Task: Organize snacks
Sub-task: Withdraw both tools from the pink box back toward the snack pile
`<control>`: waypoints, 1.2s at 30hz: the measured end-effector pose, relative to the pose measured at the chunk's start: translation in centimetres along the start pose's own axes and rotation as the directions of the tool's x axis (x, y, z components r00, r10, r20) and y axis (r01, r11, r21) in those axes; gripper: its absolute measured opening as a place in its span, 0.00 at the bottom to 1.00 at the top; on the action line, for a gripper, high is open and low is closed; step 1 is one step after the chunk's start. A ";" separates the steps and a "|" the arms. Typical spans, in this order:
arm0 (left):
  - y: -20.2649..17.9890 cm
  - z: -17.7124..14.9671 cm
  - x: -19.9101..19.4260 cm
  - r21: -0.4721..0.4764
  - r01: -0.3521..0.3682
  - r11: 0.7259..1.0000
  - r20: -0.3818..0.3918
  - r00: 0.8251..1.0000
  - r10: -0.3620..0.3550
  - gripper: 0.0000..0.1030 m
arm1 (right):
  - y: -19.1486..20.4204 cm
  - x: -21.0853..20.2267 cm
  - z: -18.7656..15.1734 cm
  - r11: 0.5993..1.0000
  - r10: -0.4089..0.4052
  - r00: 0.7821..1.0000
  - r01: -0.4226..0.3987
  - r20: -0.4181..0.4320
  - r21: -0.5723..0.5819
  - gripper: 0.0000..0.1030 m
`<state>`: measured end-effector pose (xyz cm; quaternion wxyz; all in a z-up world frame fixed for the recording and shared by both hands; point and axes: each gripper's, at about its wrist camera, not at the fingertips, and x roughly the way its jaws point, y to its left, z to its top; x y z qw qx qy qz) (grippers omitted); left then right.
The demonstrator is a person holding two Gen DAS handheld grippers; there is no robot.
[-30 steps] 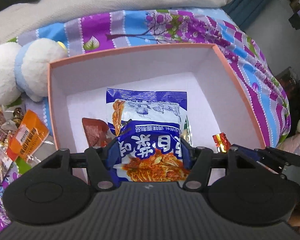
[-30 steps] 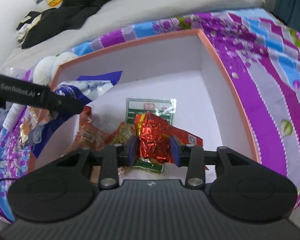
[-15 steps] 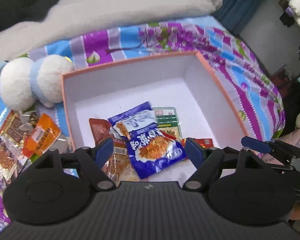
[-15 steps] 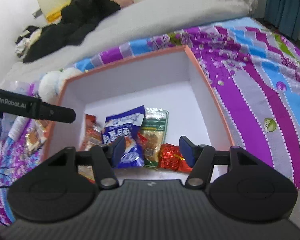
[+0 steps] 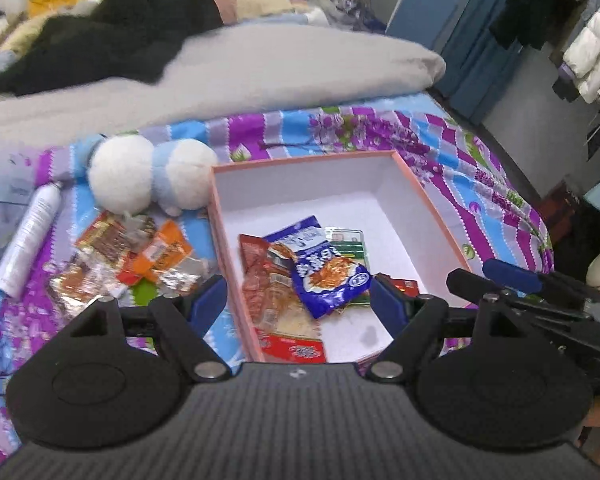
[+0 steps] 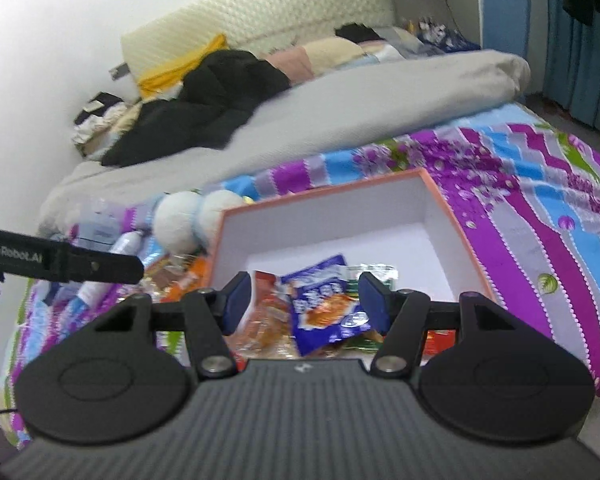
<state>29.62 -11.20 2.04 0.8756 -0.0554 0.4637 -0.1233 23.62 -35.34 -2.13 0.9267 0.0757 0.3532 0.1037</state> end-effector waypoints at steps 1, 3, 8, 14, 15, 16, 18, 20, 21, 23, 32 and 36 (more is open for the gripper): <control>0.2 -0.5 -0.8 0.017 -0.015 1.000 0.015 1.000 0.015 0.79 | 0.6 -0.5 -0.1 1.000 0.008 1.000 -0.008 0.009 -0.004 0.60; 0.8 -1.6 -2.2 0.031 -0.033 0.999 0.052 0.998 0.031 0.79 | 1.7 -1.4 -0.5 1.000 0.024 0.999 -0.024 0.029 -0.010 0.60; 3.2 -4.4 -4.6 0.005 -0.052 0.999 0.082 0.995 0.052 0.79 | 4.1 -3.1 -2.0 0.998 0.063 0.996 -0.062 0.064 -0.021 0.60; 6.3 -7.8 -6.3 -0.014 -0.078 0.997 0.126 0.989 0.079 0.79 | 6.9 -3.8 -4.4 0.993 0.110 0.991 -0.107 0.071 -0.049 0.60; 6.9 -8.3 -6.5 -0.019 -0.089 0.996 0.143 0.986 0.091 0.79 | 7.4 -3.8 -4.8 0.992 0.118 0.991 -0.115 0.068 -0.053 0.60; 7.6 -8.7 -6.8 -0.030 -0.090 0.995 0.157 0.983 0.094 0.79 | 7.9 -3.7 -5.1 0.991 0.123 0.990 -0.119 0.065 -0.055 0.60; 9.1 -9.4 -7.1 -0.060 -0.090 0.994 0.168 0.981 0.099 0.79 | 9.0 -3.4 -5.7 0.989 0.141 0.989 -0.139 0.051 -0.049 0.60; 10.5 -10.1 -7.5 -0.088 -0.096 0.991 0.191 0.975 0.112 0.79 | 10.0 -3.1 -6.2 0.986 0.161 0.986 -0.159 0.044 -0.048 0.60; 11.1 -10.5 -7.8 -0.096 -0.104 0.990 0.203 0.972 0.121 0.79 | 10.5 -3.0 -6.5 0.985 0.167 0.985 -0.165 0.044 -0.054 0.60; 12.4 -11.4 -8.2 -0.122 -0.107 0.987 0.225 0.965 0.133 0.79 | 11.5 -2.6 -7.1 0.983 0.176 0.983 -0.173 0.042 -0.068 0.60; 15.8 -15.9 -8.3 -0.150 -0.144 0.978 0.286 0.941 0.183 0.79 | 16.4 -1.4 -11.6 0.964 0.204 0.979 -0.198 0.017 -0.176 0.60; 16.2 -18.5 -7.4 -0.135 -0.149 0.980 0.279 0.943 0.182 0.79 | 17.9 -1.3 -13.6 0.961 0.201 0.980 -0.195 0.010 -0.197 0.60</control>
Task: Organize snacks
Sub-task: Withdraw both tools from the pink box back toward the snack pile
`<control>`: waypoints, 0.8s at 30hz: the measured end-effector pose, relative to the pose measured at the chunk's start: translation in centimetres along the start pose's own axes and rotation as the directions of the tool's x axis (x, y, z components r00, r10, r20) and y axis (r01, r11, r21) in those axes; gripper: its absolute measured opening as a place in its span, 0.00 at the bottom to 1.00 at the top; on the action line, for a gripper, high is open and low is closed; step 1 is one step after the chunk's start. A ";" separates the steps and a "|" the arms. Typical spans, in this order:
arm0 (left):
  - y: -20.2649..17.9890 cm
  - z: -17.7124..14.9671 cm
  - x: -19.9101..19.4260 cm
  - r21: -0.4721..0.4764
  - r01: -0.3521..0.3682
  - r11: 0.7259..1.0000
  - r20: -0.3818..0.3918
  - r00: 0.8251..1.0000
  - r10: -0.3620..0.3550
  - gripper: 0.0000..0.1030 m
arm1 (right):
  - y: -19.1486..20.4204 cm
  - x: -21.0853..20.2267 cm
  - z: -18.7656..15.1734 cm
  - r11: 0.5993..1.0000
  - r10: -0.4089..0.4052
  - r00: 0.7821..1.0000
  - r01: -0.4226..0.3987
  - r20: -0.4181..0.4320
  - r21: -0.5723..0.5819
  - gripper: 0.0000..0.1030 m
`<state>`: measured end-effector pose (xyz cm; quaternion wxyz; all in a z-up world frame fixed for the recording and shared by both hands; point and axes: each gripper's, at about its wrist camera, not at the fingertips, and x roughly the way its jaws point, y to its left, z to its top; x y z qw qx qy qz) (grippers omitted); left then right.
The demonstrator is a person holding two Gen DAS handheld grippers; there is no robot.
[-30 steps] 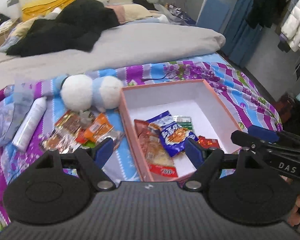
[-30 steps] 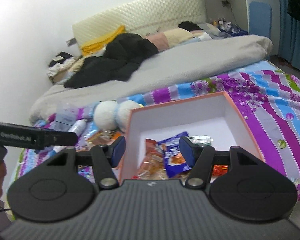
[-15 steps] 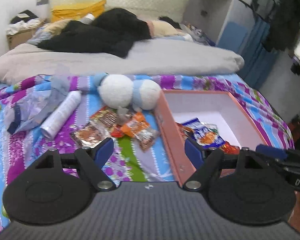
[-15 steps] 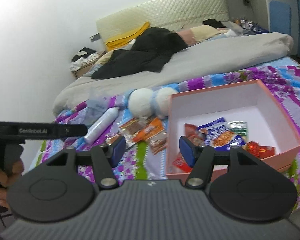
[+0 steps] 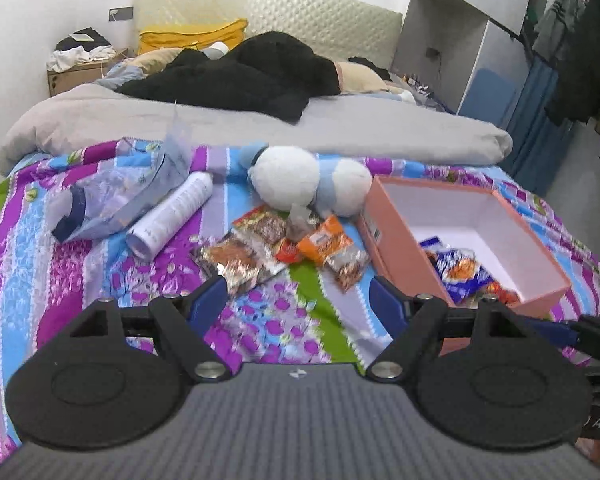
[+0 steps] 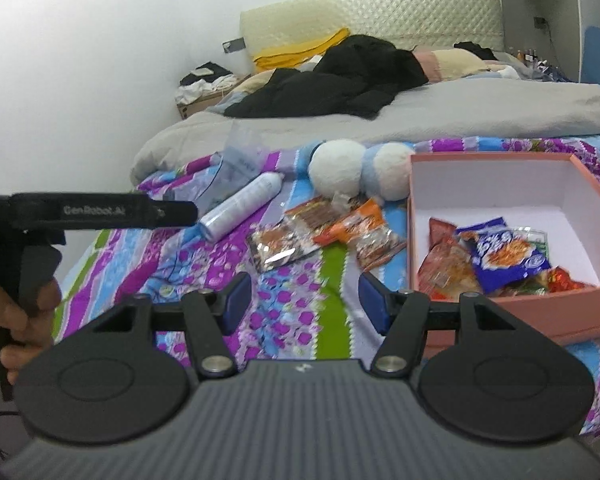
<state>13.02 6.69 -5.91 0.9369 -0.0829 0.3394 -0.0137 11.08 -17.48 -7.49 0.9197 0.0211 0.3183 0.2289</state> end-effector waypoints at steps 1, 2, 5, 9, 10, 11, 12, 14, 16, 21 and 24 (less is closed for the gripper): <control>0.1 -0.7 0.0 0.000 0.002 1.000 -0.002 1.000 -0.002 0.79 | 0.3 0.1 -0.4 1.000 0.000 1.000 0.000 -0.003 -0.011 0.60; 0.3 -1.4 0.1 0.000 0.001 1.000 -0.001 1.000 -0.001 0.79 | 0.6 0.0 -0.8 1.000 -0.004 1.000 0.004 -0.005 -0.021 0.60; 0.8 -3.3 0.1 -0.015 -0.001 1.000 -0.001 1.000 0.001 0.79 | 1.4 0.0 -1.9 0.999 -0.005 1.000 0.004 -0.013 -0.048 0.60; 1.9 -5.1 0.3 -0.077 0.018 0.997 -0.021 1.000 -0.020 0.79 | 2.0 0.6 -3.1 0.998 -0.018 0.999 0.016 -0.033 -0.057 0.60; 2.2 -5.5 0.4 -0.089 0.018 0.996 -0.028 0.999 -0.021 0.79 | 2.1 0.8 -3.3 0.998 -0.021 0.999 0.019 -0.037 -0.058 0.60; 2.5 -5.8 0.6 -0.104 0.013 0.995 -0.032 0.999 -0.016 0.79 | 2.2 1.0 -3.4 0.998 -0.026 0.999 0.023 -0.039 -0.063 0.60; 2.9 -6.0 0.9 -0.125 0.015 0.992 -0.037 0.999 -0.020 0.79 | 2.3 1.2 -3.5 0.997 -0.032 0.999 0.029 -0.038 -0.074 0.60; 3.7 -6.4 1.5 -0.175 0.030 0.984 -0.050 0.998 -0.039 0.79 | 2.4 1.7 -3.7 0.995 -0.041 0.998 0.037 -0.039 -0.090 0.60; 4.4 -6.7 2.4 -0.208 0.027 0.978 -0.058 0.998 -0.039 0.79 | 2.4 2.5 -3.7 0.993 -0.053 0.998 0.048 -0.045 -0.107 0.60; 6.5 -6.5 5.6 -0.311 0.026 0.950 -0.079 0.995 -0.053 0.78 | 2.2 5.1 -3.2 0.987 -0.075 0.995 0.065 -0.063 -0.144 0.59; 7.8 -6.1 8.0 -0.354 0.031 0.935 -0.071 0.996 -0.060 0.74 | 2.1 7.1 -2.5 0.984 -0.084 0.994 0.071 -0.074 -0.161 0.59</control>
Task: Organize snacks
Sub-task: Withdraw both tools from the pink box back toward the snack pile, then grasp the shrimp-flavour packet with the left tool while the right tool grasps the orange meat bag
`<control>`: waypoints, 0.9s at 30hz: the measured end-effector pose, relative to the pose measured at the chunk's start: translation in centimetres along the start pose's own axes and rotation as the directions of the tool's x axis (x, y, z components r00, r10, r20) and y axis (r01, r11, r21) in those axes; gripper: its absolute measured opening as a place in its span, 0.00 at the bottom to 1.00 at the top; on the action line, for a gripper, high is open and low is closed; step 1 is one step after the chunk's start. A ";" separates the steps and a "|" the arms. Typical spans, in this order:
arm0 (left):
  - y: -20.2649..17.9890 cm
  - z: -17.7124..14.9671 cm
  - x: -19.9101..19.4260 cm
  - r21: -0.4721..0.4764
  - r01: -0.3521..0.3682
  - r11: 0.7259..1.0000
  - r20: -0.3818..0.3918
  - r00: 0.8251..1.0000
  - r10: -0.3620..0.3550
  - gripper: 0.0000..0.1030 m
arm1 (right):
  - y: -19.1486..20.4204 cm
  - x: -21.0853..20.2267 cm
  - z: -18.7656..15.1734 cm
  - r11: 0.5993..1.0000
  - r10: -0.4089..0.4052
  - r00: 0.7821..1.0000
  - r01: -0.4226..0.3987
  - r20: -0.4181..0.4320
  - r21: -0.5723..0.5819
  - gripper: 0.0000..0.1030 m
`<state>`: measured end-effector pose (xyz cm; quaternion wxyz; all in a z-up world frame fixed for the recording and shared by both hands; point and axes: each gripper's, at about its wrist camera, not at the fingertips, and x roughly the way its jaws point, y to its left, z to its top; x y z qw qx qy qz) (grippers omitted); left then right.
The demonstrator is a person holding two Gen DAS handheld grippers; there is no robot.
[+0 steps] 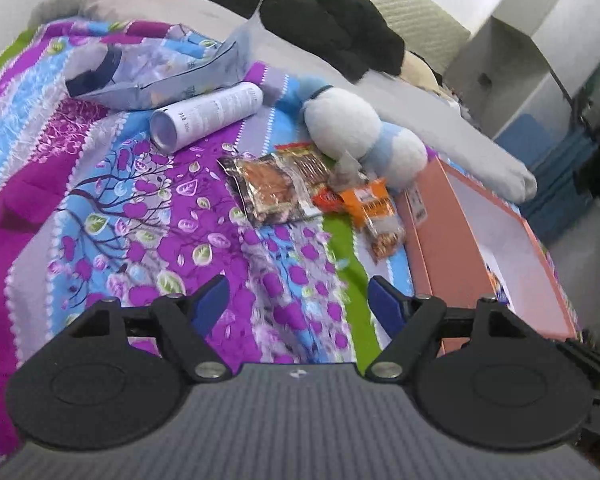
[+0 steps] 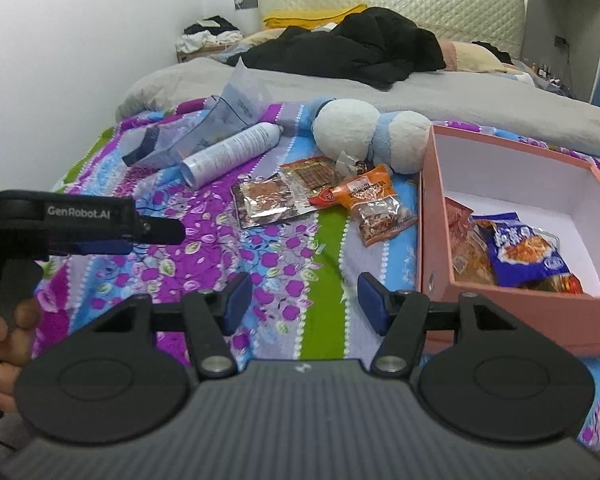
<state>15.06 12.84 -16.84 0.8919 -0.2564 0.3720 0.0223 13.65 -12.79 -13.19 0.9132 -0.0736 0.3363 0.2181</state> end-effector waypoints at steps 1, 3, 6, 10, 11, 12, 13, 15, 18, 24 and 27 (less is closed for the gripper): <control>0.4 0.4 0.9 -0.015 0.005 1.000 -0.004 1.000 -0.005 0.68 | 0.0 0.7 0.3 1.000 -0.004 1.000 0.004 -0.003 -0.009 0.59; 1.3 1.2 2.8 -0.050 0.018 0.999 -0.017 1.000 -0.019 0.63 | 0.0 2.2 0.9 0.999 -0.013 1.000 0.013 -0.009 -0.030 0.59; 2.4 2.2 5.3 -0.081 0.028 0.996 -0.030 0.999 -0.031 0.54 | -0.1 4.6 1.9 0.998 -0.030 0.999 0.029 -0.015 -0.054 0.59; 3.7 3.6 8.6 -0.109 0.047 0.993 -0.035 0.998 -0.051 0.48 | -0.4 8.1 3.0 0.995 -0.055 0.998 0.053 -0.028 -0.082 0.59; 3.8 3.9 9.4 -0.105 0.054 0.993 -0.037 0.998 -0.058 0.48 | -0.6 9.1 3.3 0.995 -0.062 0.998 0.059 -0.033 -0.080 0.59; 3.8 4.2 10.2 -0.090 0.062 0.994 -0.043 0.997 -0.066 0.48 | -0.8 10.0 3.5 0.996 -0.062 0.997 0.059 -0.041 -0.073 0.59; 3.8 4.5 11.1 -0.068 0.063 0.996 -0.049 0.997 -0.066 0.48 | -0.9 10.8 3.8 0.996 -0.059 0.997 0.056 -0.048 -0.065 0.59; 4.0 5.1 12.5 -0.051 0.059 0.997 -0.055 0.997 -0.062 0.48 | -1.2 12.6 4.2 0.996 -0.062 0.996 0.059 -0.057 -0.061 0.59; 4.7 5.8 14.7 -0.063 0.053 0.997 -0.077 0.995 -0.058 0.48 | -1.5 15.0 4.8 0.994 -0.084 0.994 0.080 -0.065 -0.073 0.60; 5.8 6.8 17.7 -0.087 0.029 0.996 -0.106 0.994 -0.038 0.48 | -3.0 18.5 6.3 0.996 -0.090 0.992 0.087 -0.091 -0.037 0.60; 5.8 7.4 18.5 -0.074 0.034 0.997 -0.107 0.993 -0.042 0.48 | -3.3 20.4 6.8 0.989 -0.133 0.985 0.124 -0.110 -0.079 0.67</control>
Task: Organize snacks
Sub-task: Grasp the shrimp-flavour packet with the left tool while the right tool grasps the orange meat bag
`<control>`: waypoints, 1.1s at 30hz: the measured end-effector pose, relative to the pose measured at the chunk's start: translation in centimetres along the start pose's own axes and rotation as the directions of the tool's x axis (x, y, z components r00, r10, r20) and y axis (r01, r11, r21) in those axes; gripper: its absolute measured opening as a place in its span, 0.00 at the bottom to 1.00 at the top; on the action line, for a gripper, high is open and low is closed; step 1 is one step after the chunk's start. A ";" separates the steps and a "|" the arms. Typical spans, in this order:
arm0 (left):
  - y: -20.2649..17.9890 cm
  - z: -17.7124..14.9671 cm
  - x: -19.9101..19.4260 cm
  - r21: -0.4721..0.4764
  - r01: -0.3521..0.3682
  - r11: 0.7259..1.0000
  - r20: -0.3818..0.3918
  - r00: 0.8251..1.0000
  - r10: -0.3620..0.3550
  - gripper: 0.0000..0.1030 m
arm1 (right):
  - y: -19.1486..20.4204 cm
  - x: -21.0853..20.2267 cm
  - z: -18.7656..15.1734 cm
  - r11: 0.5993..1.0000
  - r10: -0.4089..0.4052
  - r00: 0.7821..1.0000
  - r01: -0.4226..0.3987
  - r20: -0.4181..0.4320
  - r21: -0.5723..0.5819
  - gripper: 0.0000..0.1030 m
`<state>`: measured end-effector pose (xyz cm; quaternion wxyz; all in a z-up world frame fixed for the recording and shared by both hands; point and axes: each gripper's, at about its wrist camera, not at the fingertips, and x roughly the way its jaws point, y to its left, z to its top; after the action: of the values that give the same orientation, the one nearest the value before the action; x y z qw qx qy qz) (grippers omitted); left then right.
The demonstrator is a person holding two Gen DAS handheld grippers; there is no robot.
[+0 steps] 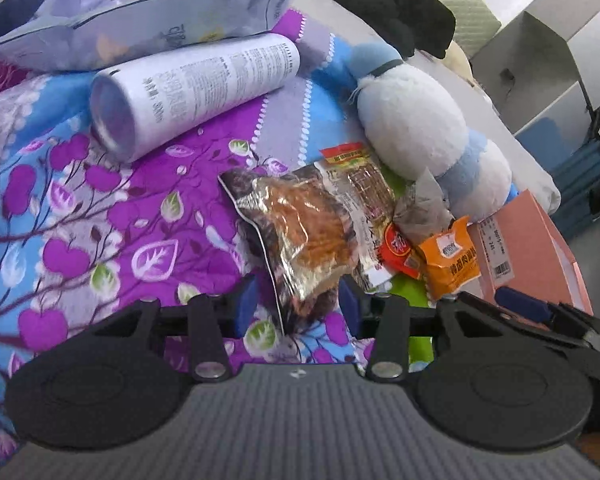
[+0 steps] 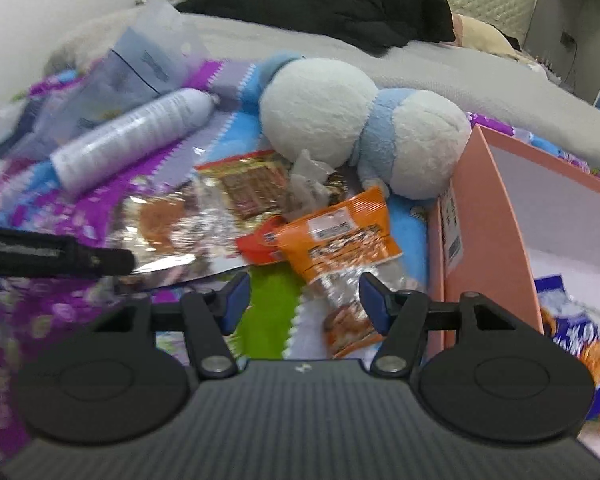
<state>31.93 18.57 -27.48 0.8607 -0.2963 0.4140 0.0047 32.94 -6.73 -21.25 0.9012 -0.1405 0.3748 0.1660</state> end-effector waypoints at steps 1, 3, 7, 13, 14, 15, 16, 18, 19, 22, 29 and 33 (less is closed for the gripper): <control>0.0 0.2 0.2 -0.002 0.002 1.000 -0.002 1.000 -0.002 0.48 | -0.1 0.6 0.2 1.000 -0.008 1.000 0.008 0.000 -0.005 0.73; 0.1 0.6 0.8 -0.002 0.009 1.000 -0.005 1.000 -0.009 0.48 | -0.2 1.5 0.5 1.000 -0.021 1.000 0.021 0.000 -0.015 0.74; 0.4 1.4 1.7 -0.022 0.023 1.000 -0.005 1.000 -0.023 0.48 | -0.1 3.5 1.1 0.997 -0.063 0.998 0.062 -0.022 -0.043 0.75; 0.7 2.3 2.8 -0.084 0.035 0.996 0.011 0.999 -0.034 0.48 | 0.0 5.9 0.8 0.989 -0.106 0.993 0.099 -0.057 -0.111 0.79; 0.7 2.3 2.8 -0.083 0.034 0.996 0.016 0.999 -0.033 0.47 | 0.2 6.1 0.6 0.986 -0.108 0.993 0.099 -0.057 -0.136 0.79; 0.7 2.3 2.8 -0.086 0.029 0.996 0.021 0.999 -0.027 0.45 | 0.2 6.1 0.5 0.985 -0.103 0.993 0.094 -0.055 -0.141 0.79; 0.7 2.2 2.9 -0.092 0.015 0.996 0.026 1.000 -0.013 0.38 | 0.1 6.0 0.5 0.987 -0.096 0.994 0.088 -0.052 -0.137 0.78; 0.8 2.1 2.7 -0.103 0.007 0.995 0.027 1.000 -0.004 0.29 | -0.1 5.7 0.3 0.988 -0.088 0.995 0.081 -0.047 -0.134 0.69; 1.0 2.1 2.6 -0.120 0.021 0.993 0.023 1.000 -0.019 0.22 | -0.1 5.5 0.3 0.987 -0.095 0.995 0.089 -0.042 -0.134 0.63; 1.3 1.7 1.9 -0.159 0.035 0.987 0.023 0.999 -0.032 0.13 | 0.0 4.5 0.3 0.988 -0.085 0.996 0.081 -0.024 -0.128 0.49; -0.4 0.0 -2.0 -0.182 0.051 0.982 0.069 0.997 -0.039 0.06 | 0.4 1.6 0.5 0.990 -0.073 0.997 0.072 -0.004 -0.121 0.34; -1.5 -1.6 -4.8 -0.202 0.040 0.979 0.086 0.996 -0.023 0.04 | 0.3 -0.9 0.1 0.992 -0.052 0.999 0.053 0.009 -0.110 0.31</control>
<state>27.98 17.66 -24.06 0.8424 -0.3887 0.3704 0.0457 32.30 -6.55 -20.56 0.8973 -0.1995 0.3584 0.1632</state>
